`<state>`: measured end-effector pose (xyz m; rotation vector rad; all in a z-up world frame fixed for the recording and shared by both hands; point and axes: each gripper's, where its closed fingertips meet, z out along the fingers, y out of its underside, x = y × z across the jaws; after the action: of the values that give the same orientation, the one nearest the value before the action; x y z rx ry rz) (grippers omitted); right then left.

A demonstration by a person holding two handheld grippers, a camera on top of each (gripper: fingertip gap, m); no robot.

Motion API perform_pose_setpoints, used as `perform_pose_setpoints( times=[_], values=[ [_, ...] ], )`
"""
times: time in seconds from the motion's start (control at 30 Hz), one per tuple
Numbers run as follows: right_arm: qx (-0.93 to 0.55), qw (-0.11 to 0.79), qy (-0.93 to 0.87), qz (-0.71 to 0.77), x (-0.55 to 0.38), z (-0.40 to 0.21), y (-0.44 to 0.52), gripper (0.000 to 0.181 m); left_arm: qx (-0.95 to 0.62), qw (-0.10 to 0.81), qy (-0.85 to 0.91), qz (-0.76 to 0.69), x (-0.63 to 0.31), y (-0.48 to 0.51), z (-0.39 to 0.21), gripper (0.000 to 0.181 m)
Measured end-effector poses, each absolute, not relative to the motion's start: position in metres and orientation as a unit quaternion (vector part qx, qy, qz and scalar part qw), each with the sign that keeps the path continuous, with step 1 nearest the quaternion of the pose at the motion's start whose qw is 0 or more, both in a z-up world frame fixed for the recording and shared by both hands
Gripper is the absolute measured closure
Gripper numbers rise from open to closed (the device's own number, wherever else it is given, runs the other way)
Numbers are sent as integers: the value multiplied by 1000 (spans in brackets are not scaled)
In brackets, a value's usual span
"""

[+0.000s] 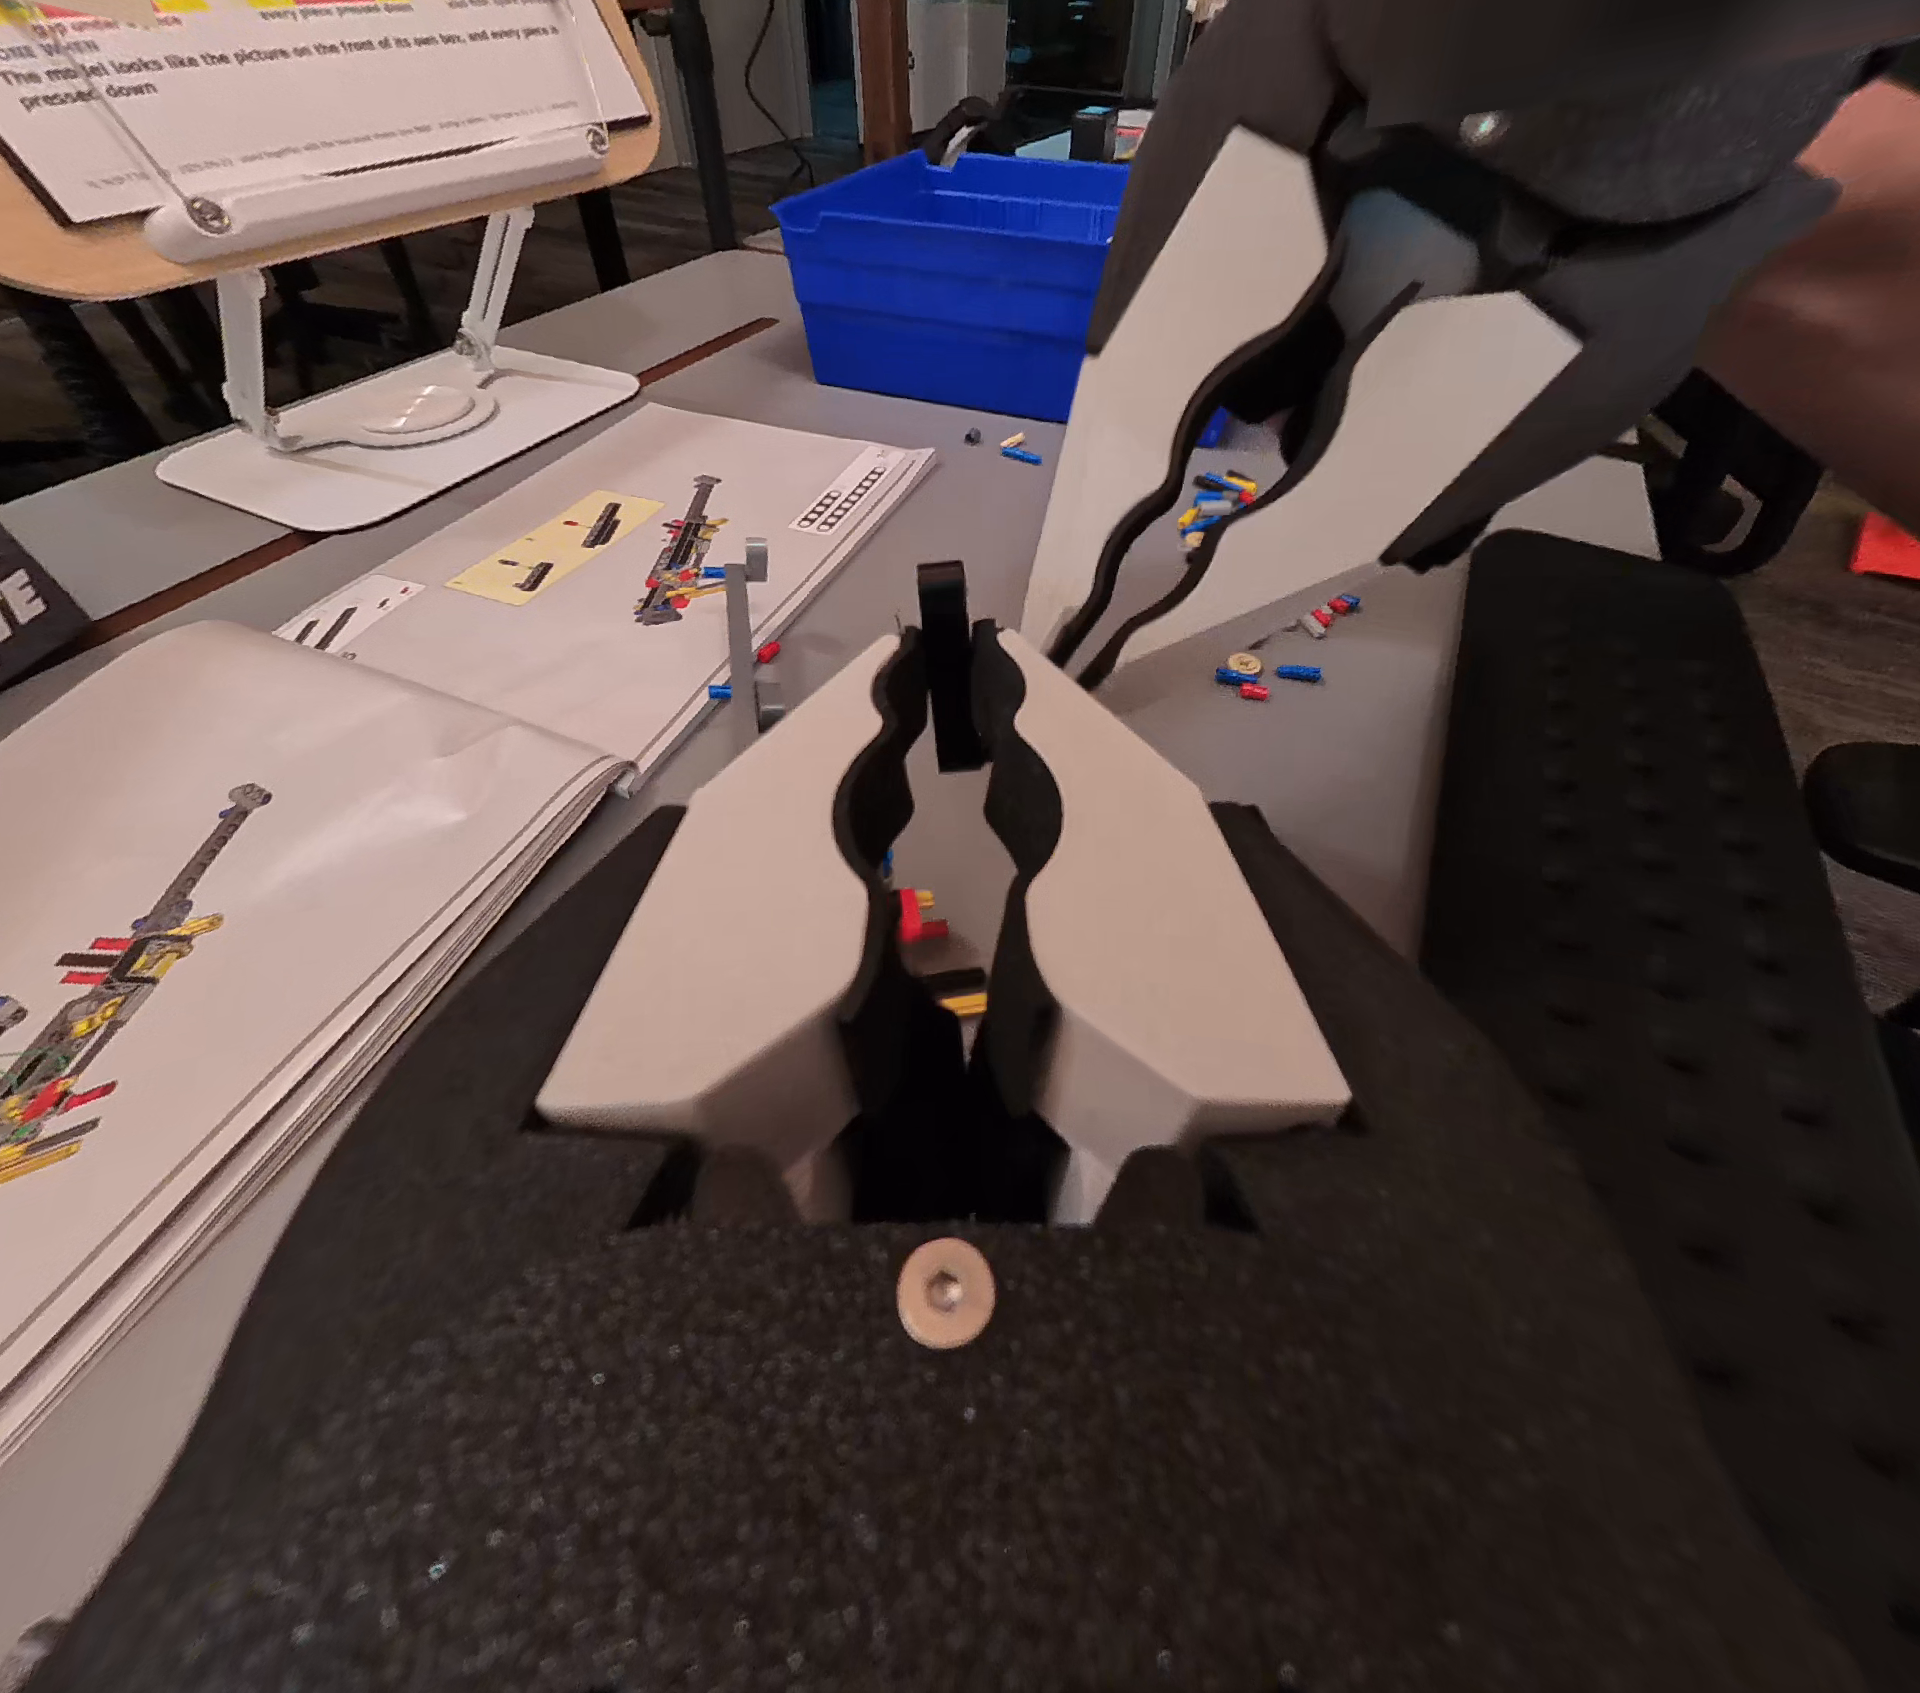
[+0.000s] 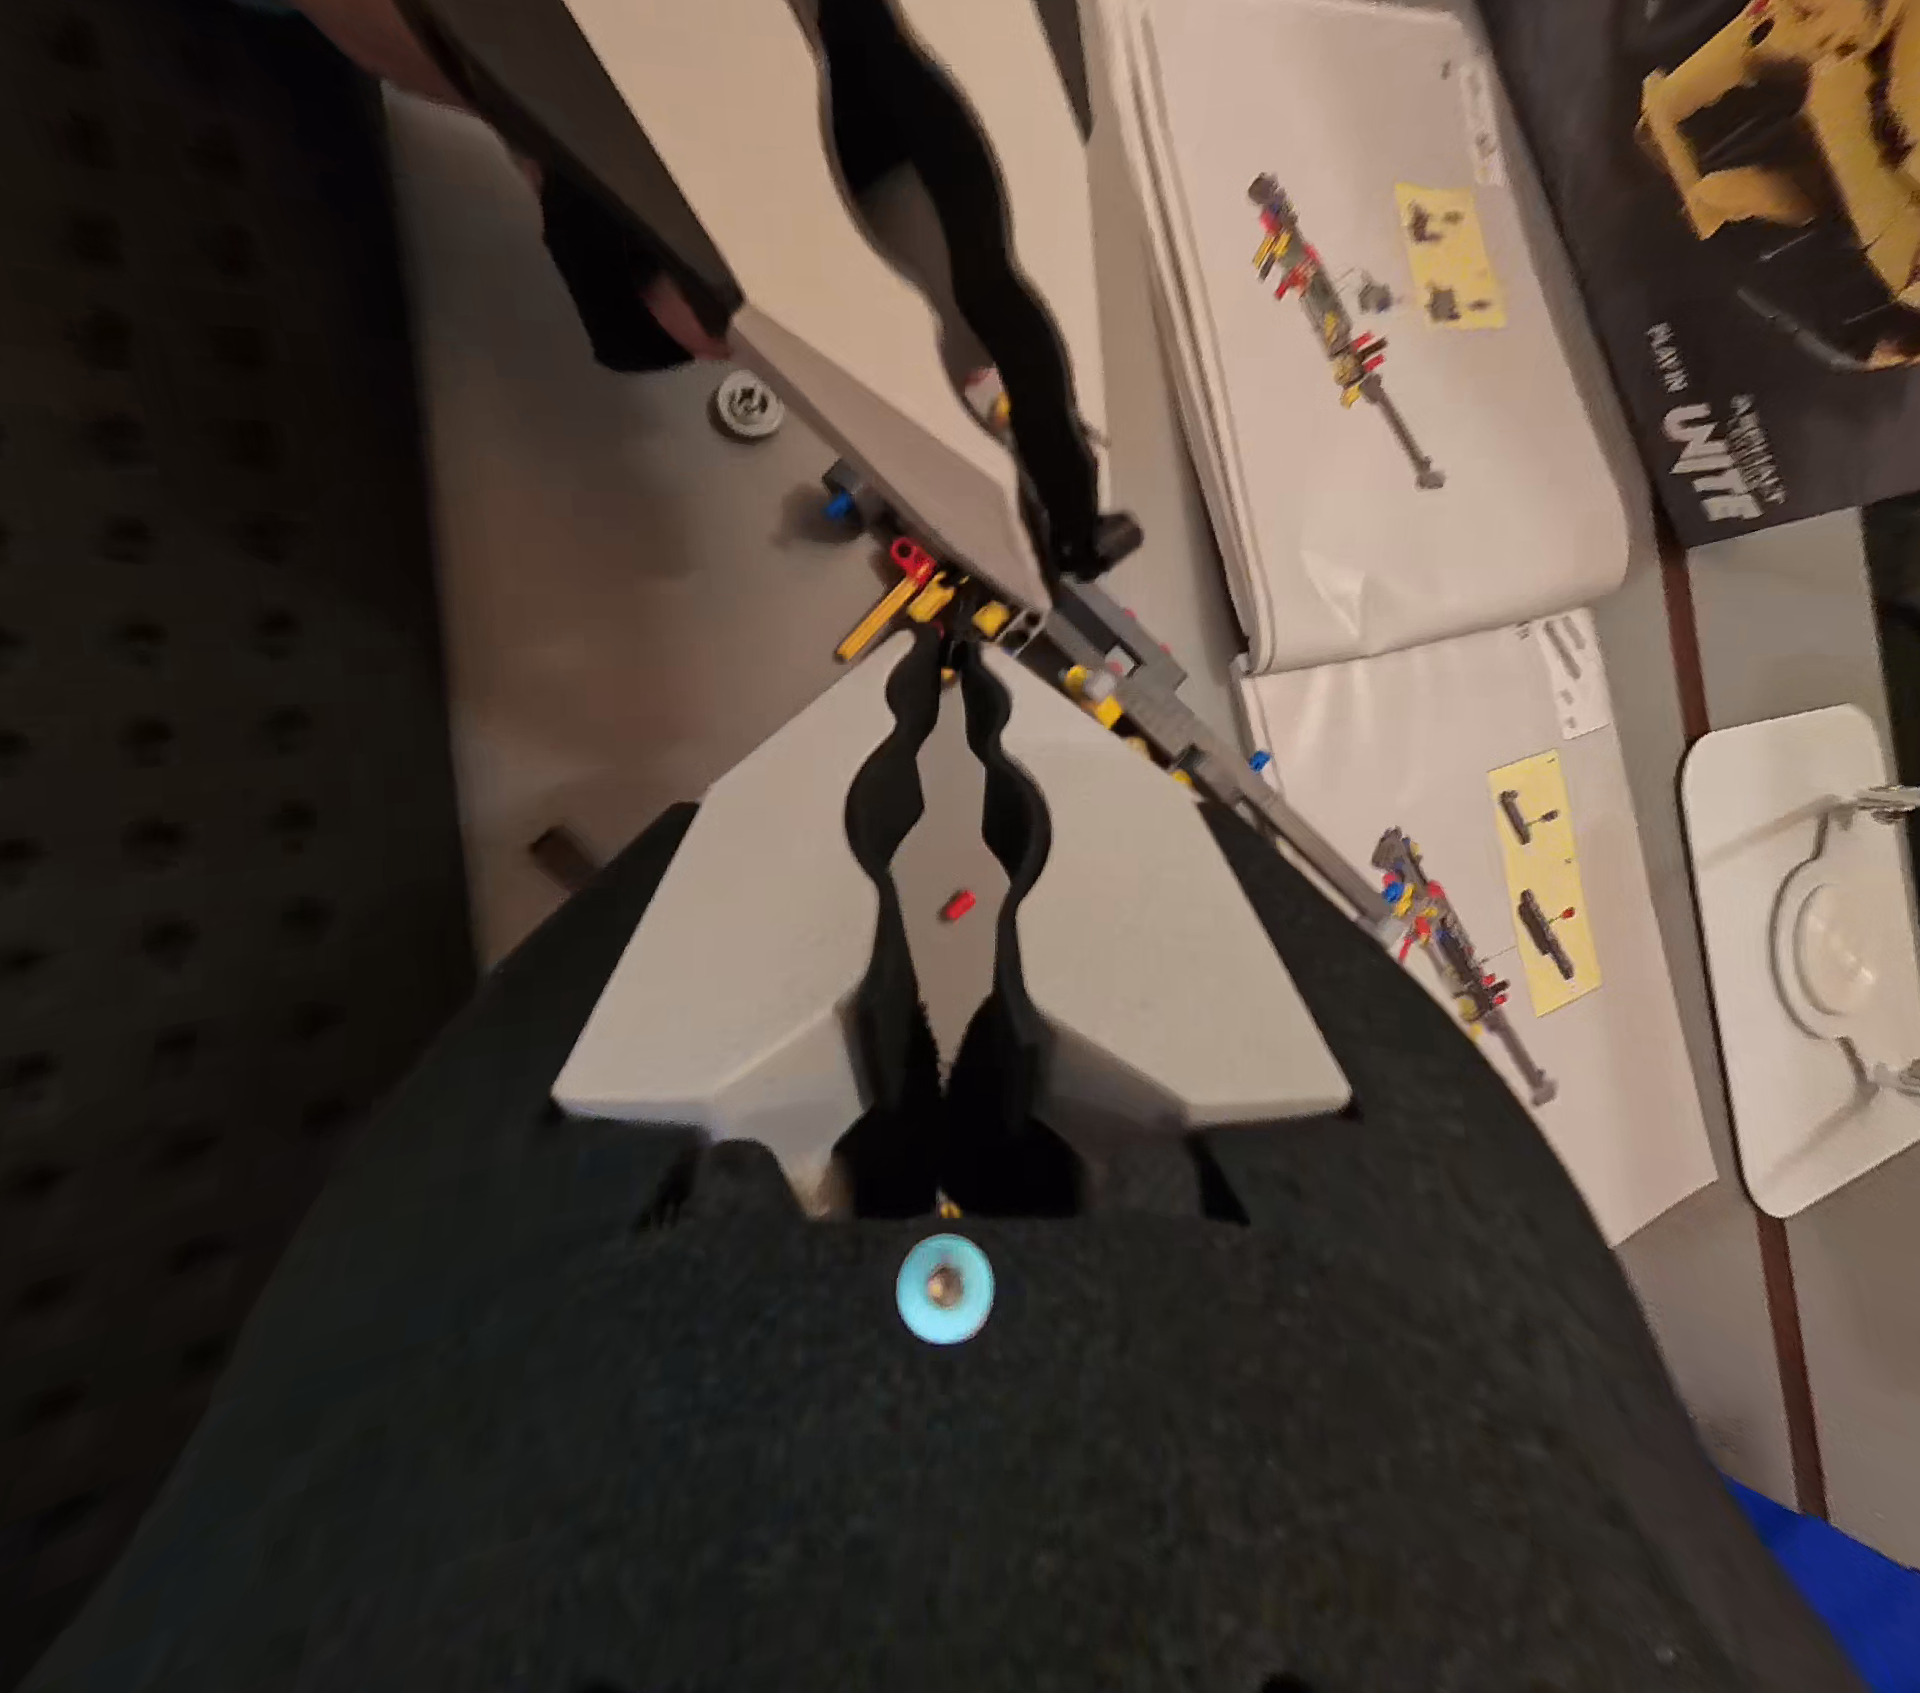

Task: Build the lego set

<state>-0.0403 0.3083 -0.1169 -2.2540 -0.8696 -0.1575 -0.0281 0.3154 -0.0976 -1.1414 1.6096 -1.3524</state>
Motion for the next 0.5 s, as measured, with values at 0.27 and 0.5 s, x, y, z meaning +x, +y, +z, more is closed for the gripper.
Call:
perform_pose_setpoints(
  times=[0.27, 0.5],
  values=[
    [-871, 360, -328, -70, -33, -109, 305, 178, -441, 371, 641, -507, -27, 313, -104, 175],
    [-920, 226, -318, -34, 9, -132, 272, 178, -454, 353, 668, -473, -24, 312, -123, 175]
  ],
)
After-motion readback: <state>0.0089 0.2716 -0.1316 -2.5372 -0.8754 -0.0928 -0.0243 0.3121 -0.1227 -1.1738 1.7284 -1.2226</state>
